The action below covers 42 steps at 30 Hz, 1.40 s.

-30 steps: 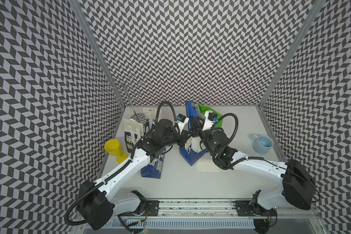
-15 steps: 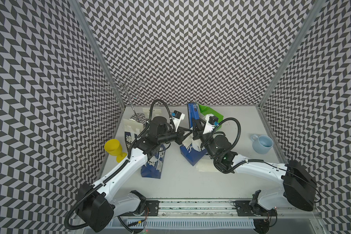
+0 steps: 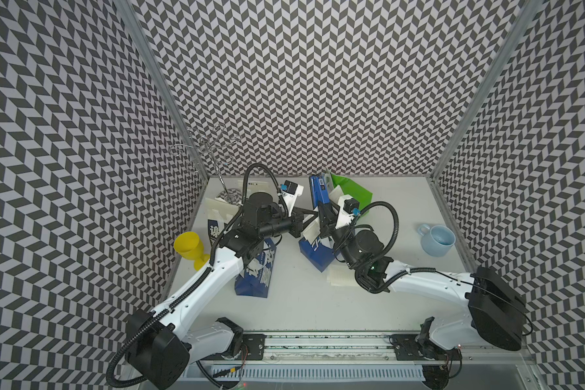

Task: Staple the receipts to the bags
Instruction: Place the stapler in the takeout bag, then staple the receipt to the takeout bag.

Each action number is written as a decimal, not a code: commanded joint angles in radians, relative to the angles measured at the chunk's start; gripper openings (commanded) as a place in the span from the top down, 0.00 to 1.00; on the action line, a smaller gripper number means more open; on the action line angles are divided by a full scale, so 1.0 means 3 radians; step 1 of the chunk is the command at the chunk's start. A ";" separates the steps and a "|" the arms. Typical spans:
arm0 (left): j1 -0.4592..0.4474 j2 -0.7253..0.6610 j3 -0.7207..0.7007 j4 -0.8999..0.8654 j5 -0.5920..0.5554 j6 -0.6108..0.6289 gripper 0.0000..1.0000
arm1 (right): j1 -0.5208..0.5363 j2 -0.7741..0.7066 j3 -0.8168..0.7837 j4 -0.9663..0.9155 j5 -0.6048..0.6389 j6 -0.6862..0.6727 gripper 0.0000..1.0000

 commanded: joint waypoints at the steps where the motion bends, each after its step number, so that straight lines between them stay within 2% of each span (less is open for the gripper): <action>1: 0.0062 -0.0125 0.0074 0.0404 -0.0035 0.0202 1.00 | 0.0129 -0.0116 -0.0174 0.0375 0.0208 -0.0536 1.00; 5: 0.0060 -0.0187 0.0015 0.0518 0.0036 0.0436 1.00 | 0.0269 -0.0112 -0.0425 0.0587 0.0441 -0.1110 0.98; 7: 0.0062 -0.0226 -0.0079 0.0645 0.0065 0.0535 1.00 | 0.0359 -0.0106 -0.0530 0.0708 0.0497 -0.1356 0.93; 11: 0.0055 -0.0334 -0.0280 0.0897 0.0088 0.0808 1.00 | 0.0560 -0.0141 -0.0706 0.0971 0.0611 -0.1785 0.59; 14: 0.0015 -0.0476 -0.0490 0.1119 -0.0018 0.1068 1.00 | 0.0654 -0.0294 -0.0806 0.1151 0.0690 -0.1901 0.47; 17: -0.0012 -0.0581 -0.0560 0.1148 0.0005 0.1311 1.00 | 0.0659 -0.0688 -0.0667 0.0519 0.0622 -0.1636 0.38; 22: -0.0045 -0.0692 -0.0540 0.0957 0.0249 0.1690 1.00 | 0.0579 -0.1343 -0.0421 -0.0445 0.0136 -0.1453 0.36; 25: -0.0059 -0.0812 -0.0521 0.0748 0.0498 0.1978 1.00 | 0.0352 -0.1730 -0.0277 -0.1157 -0.0622 -0.1567 0.36; 28: -0.0067 -0.0902 -0.0435 0.0366 0.0712 0.2316 1.00 | 0.0061 -0.1961 -0.0063 -0.2108 -0.1756 -0.1758 0.35; 30: -0.0071 -0.0917 -0.0333 0.0066 0.0797 0.2530 1.00 | 0.0031 -0.1996 0.0102 -0.2660 -0.2052 -0.1986 0.34; 32: -0.0108 -0.0917 -0.0218 -0.0250 0.0815 0.2740 1.00 | 0.0030 -0.1950 0.0301 -0.3181 -0.2113 -0.2137 0.33; 36: -0.0223 -0.0902 -0.0072 -0.0667 0.0746 0.3029 1.00 | 0.0040 -0.1793 0.0558 -0.3818 -0.2044 -0.2365 0.26; 38: -0.0333 -0.0884 -0.0034 -0.0796 0.0693 0.3132 1.00 | 0.0045 -0.1703 0.0596 -0.3983 -0.1975 -0.2464 0.23; 42: -0.0583 -0.0861 -0.0023 -0.0892 0.0523 0.3228 1.00 | 0.0046 -0.1567 0.0508 -0.3925 -0.1977 -0.2596 0.19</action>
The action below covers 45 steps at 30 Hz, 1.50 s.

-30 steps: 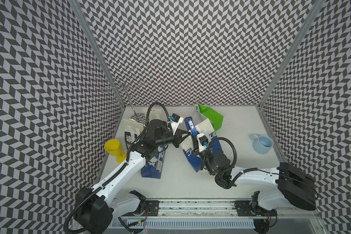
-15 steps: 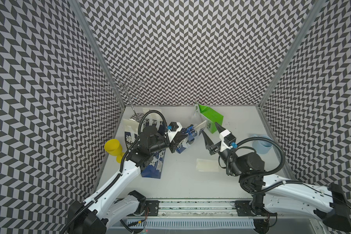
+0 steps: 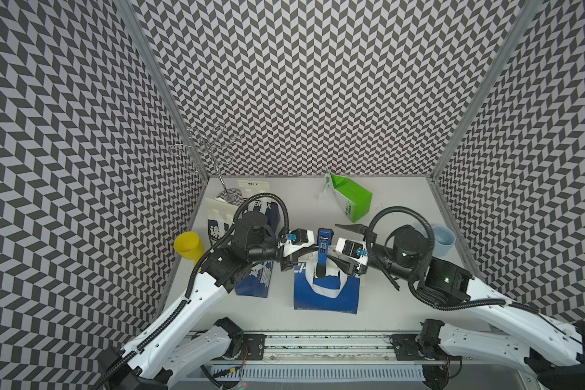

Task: Staple the receipts to the bags
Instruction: Staple the receipt to the takeout bag.

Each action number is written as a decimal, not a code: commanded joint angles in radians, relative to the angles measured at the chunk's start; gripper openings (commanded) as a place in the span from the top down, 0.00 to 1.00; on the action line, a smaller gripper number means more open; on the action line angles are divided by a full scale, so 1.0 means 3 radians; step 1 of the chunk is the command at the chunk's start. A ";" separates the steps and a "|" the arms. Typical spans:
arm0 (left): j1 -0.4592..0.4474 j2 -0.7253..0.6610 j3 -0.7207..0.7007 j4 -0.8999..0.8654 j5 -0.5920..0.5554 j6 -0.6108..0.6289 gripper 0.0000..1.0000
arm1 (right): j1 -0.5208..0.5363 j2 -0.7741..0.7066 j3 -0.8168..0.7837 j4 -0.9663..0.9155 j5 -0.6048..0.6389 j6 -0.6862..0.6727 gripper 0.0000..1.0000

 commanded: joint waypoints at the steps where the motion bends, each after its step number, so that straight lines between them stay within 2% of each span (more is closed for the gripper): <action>1: -0.0220 -0.0068 0.0199 0.0124 -0.0032 0.0261 1.00 | 0.0007 0.0103 -0.0027 -0.0131 -0.0132 -0.0227 0.19; 5: -0.0501 -0.0027 0.0168 0.0144 -0.0362 0.0315 1.00 | 0.0007 0.0245 -0.0012 -0.0159 -0.0513 -0.0163 0.20; 10: -0.0699 -0.0042 0.0090 0.0338 -0.0603 0.0315 1.00 | 0.0009 0.0382 -0.0030 -0.0251 -0.0846 -0.0017 0.23; 20: -0.0735 -0.0132 0.0009 0.0530 -0.0619 0.0307 1.00 | -0.0003 0.0124 -0.0389 0.0386 -0.1043 0.0319 0.24; 26: -0.0742 -0.0146 -0.0036 0.0549 -0.0625 0.0275 1.00 | -0.0018 0.0190 -0.0413 0.0598 -0.1044 0.0517 0.25; 28: -0.0746 -0.0163 -0.0058 0.0588 -0.0628 0.0262 1.00 | -0.0040 0.0232 -0.0407 0.0644 -0.1050 0.0599 0.32; 29: -0.0746 -0.0171 -0.0059 0.0603 -0.0628 0.0260 1.00 | -0.0064 0.0249 -0.0398 0.0647 -0.1096 0.0625 0.39; 31: -0.0745 -0.0183 -0.0064 0.0617 -0.0622 0.0252 1.00 | -0.0152 0.0302 -0.0354 0.0636 -0.1272 0.0704 0.70; 33: -0.0748 -0.0183 -0.0062 0.0617 -0.0623 0.0251 1.00 | -0.0227 0.0345 -0.0305 0.0625 -0.1341 0.0786 0.91; 34: -0.0746 -0.0184 -0.0064 0.0614 -0.0627 0.0251 1.00 | -0.0251 0.0361 -0.0279 0.0607 -0.1337 0.0813 0.97; 36: -0.0748 -0.0184 -0.0069 0.0614 -0.0638 0.0251 1.00 | -0.0290 0.0365 -0.0242 0.0594 -0.1340 0.0822 1.00; 37: -0.0747 -0.0184 -0.0074 0.0617 -0.0644 0.0250 1.00 | -0.0301 0.0361 -0.0241 0.0606 -0.1321 0.0824 0.99; 38: -0.0748 -0.0184 -0.0079 0.0624 -0.0658 0.0237 1.00 | -0.0304 0.0349 -0.0247 0.0633 -0.1270 0.0828 0.92; 41: -0.0746 -0.0208 -0.0139 0.0793 -0.0806 0.0118 1.00 | -0.0304 0.0220 -0.0317 0.0788 -0.0979 0.0865 0.35; 42: -0.0745 -0.0231 -0.0181 0.0908 -0.0911 0.0056 1.00 | -0.0304 0.0139 -0.0368 0.0869 -0.0820 0.0858 0.26; 45: -0.0734 -0.0284 -0.0351 0.1273 -0.1276 -0.0104 1.00 | -0.0306 -0.0145 -0.0550 0.1158 -0.0272 0.0770 0.16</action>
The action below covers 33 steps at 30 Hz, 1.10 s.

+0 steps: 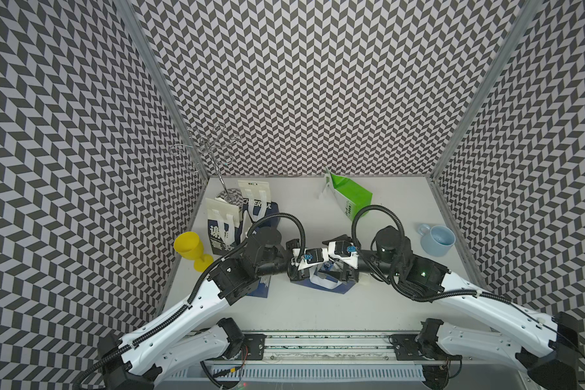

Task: Staple the receipts to the bags
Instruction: Staple the receipt to the takeout bag, then pick up the stapler from the takeout bag.

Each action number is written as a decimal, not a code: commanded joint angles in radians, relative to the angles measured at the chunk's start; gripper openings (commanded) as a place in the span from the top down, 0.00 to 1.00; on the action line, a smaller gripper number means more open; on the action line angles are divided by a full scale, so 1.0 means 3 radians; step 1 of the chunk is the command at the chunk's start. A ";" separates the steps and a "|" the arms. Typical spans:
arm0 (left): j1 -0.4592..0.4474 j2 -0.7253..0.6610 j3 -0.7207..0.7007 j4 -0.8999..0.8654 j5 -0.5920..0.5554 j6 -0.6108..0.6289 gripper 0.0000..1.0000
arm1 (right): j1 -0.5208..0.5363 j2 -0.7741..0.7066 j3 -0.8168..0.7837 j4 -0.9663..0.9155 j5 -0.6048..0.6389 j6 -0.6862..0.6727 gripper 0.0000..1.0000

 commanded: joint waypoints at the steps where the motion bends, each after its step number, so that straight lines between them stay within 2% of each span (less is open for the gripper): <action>1: -0.0012 -0.0148 -0.0055 0.0916 -0.0303 -0.0238 1.00 | -0.0017 -0.0371 -0.0167 0.0696 0.0770 -0.0047 0.15; 5: 0.0037 -0.0048 -0.0042 0.1083 -0.0641 -0.0513 1.00 | -0.0017 -0.0692 -0.0372 0.1031 0.1289 -0.0217 0.15; 8: 0.0052 0.0037 -0.0015 0.1229 -0.0895 -0.0745 1.00 | -0.0012 -0.0795 -0.0326 0.0889 0.1331 -0.0130 0.19; 11: 0.0052 0.0121 0.0070 0.1260 -0.0857 -0.0893 1.00 | -0.0014 -0.0796 -0.0313 0.0731 0.1072 0.0118 0.31; 14: 0.0046 0.0164 0.0105 0.1357 -0.0758 -0.0998 1.00 | -0.0006 -0.0685 -0.0399 0.0738 0.0761 0.0423 0.54; 15: 0.0045 0.0183 0.0132 0.1366 -0.0712 -0.1025 1.00 | -0.0001 -0.0646 -0.0442 0.0771 0.0670 0.0550 0.58; 19: 0.0041 0.0222 0.0188 0.1386 -0.0634 -0.1081 1.00 | 0.0036 -0.0574 -0.0715 0.1081 0.0627 0.0958 0.58; 27: 0.0025 0.0217 0.0155 0.1451 -0.0586 -0.1168 1.00 | 0.0069 -0.0393 -0.1010 0.1395 0.0983 0.1266 0.54; 33: -0.0028 0.0236 0.0137 0.1493 -0.0538 -0.1222 1.00 | 0.0068 -0.0161 -0.0973 0.1765 0.1358 0.1603 0.52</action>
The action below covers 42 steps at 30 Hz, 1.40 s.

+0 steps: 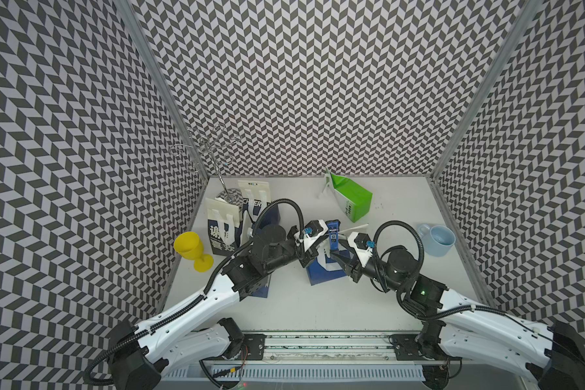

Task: Staple the receipts to the bags
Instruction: Pick up the stapler from the takeout bag.

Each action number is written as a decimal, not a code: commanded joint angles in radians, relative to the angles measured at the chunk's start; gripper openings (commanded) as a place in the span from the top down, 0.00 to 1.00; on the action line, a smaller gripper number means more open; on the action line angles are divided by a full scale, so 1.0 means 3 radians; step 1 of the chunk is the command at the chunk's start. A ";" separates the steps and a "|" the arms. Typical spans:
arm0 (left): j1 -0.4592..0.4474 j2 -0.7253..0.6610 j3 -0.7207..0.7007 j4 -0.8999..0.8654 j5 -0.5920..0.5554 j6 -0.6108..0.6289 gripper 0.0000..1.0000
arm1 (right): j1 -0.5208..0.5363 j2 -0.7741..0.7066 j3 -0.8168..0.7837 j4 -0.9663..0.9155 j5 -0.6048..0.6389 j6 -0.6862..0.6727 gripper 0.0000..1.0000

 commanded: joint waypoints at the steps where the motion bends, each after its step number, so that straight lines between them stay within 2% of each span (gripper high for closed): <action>1: -0.0057 -0.0070 0.0213 0.0648 0.0116 -0.0109 1.00 | 0.0013 0.0147 0.0103 0.0474 0.0312 0.0325 0.52; 4: -0.0114 -0.0047 0.0217 0.0655 0.0117 -0.0155 1.00 | 0.0016 0.0296 0.0271 0.0430 0.0452 0.0468 0.55; 7: -0.0153 -0.0028 0.0203 0.0664 0.0122 -0.0193 1.00 | 0.0014 0.0403 0.0450 0.0298 0.0638 0.0551 0.68; 11: -0.0181 -0.0033 0.0178 0.0687 0.0025 -0.0233 1.00 | 0.0014 0.0369 0.0590 0.0249 0.0713 0.0543 0.89; 13: -0.0182 -0.0038 0.0171 0.0672 -0.0080 -0.0248 1.00 | 0.0010 0.0275 0.0575 0.0403 0.0765 0.0518 0.93; 17: -0.0182 -0.0053 0.0148 0.0632 -0.0346 -0.0260 1.00 | 0.0000 0.0101 0.0650 0.0582 0.1089 0.0281 0.97; 21: -0.0181 -0.0060 0.0120 0.0585 -0.0665 -0.0285 1.00 | -0.0010 -0.0001 0.0746 0.0609 0.1622 0.0075 1.00; 29: -0.0132 -0.0062 0.0171 0.0568 -0.1289 -0.0388 1.00 | -0.0100 -0.0313 0.0526 0.0738 0.3048 0.0217 1.00; 31: -0.0107 -0.0027 0.0239 0.0520 -0.1439 -0.0433 1.00 | -0.0190 -0.0416 0.0413 0.0703 0.3101 0.0311 1.00; 35: 0.0037 0.0125 0.0353 0.0501 -0.1564 -0.0438 1.00 | -0.0367 -0.0569 0.0228 0.0648 0.2954 0.0512 1.00; 42: 0.0505 0.0829 0.0892 0.0353 -0.1674 -0.0612 1.00 | -0.0532 -0.0655 0.0144 0.0573 0.2788 0.0525 1.00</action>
